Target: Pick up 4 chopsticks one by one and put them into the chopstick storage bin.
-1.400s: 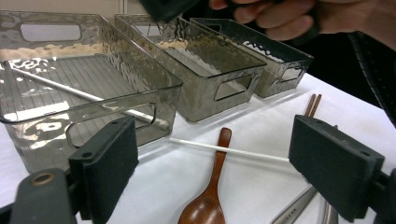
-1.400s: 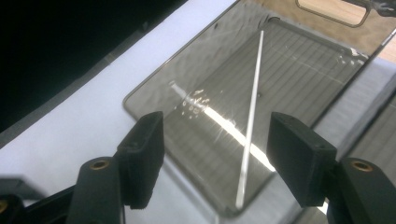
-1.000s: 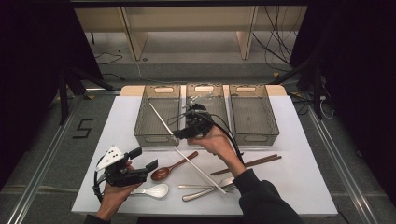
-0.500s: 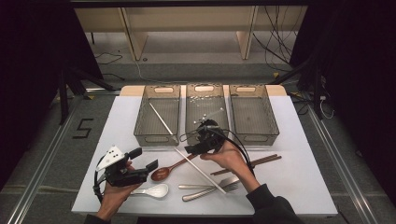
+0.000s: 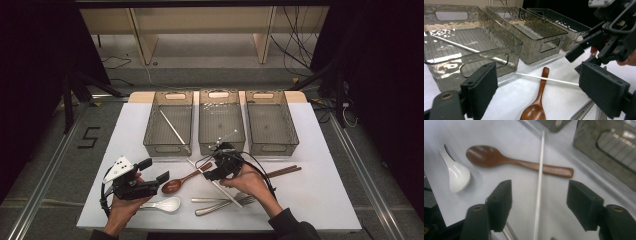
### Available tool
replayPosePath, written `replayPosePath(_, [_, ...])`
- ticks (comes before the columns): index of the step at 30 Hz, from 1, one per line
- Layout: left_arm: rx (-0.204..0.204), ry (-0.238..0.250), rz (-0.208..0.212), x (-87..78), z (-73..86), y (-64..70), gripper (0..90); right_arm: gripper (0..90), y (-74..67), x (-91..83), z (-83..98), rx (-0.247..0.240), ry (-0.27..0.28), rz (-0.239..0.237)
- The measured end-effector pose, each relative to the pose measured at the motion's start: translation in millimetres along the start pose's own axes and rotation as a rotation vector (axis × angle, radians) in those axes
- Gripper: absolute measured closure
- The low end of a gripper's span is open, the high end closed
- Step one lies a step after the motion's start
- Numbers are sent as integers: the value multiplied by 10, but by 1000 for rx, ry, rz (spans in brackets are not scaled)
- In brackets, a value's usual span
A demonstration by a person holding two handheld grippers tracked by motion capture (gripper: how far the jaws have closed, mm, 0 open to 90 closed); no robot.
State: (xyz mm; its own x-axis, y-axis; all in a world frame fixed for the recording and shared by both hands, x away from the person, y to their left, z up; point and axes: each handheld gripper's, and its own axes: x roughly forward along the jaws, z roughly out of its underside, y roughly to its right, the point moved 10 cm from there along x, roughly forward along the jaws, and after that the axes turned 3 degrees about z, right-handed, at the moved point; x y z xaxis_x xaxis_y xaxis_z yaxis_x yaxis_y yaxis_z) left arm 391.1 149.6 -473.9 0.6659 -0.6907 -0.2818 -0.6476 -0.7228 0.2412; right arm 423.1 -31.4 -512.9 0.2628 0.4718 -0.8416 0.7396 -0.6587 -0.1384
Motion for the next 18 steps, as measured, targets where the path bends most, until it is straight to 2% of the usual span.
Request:
replayPosePath(2, [2, -1, 0, 1, 2, 0, 147, 429, -3, 24, 61, 10, -23, -7])
replayPosePath(5, [3, 1, 1, 3, -1, 4, 147, 474, 6, 67, 141, -10, -56, 7])
replayPosePath(10, [5, 0, 2, -1, -3, 6, 147, 540, -12, 117, 263, -26, -101, 2])
replayPosePath(18, [10, -2, 5, -3, -1, 11, 147, 627, -7, 156, 357, -27, -132, 11])
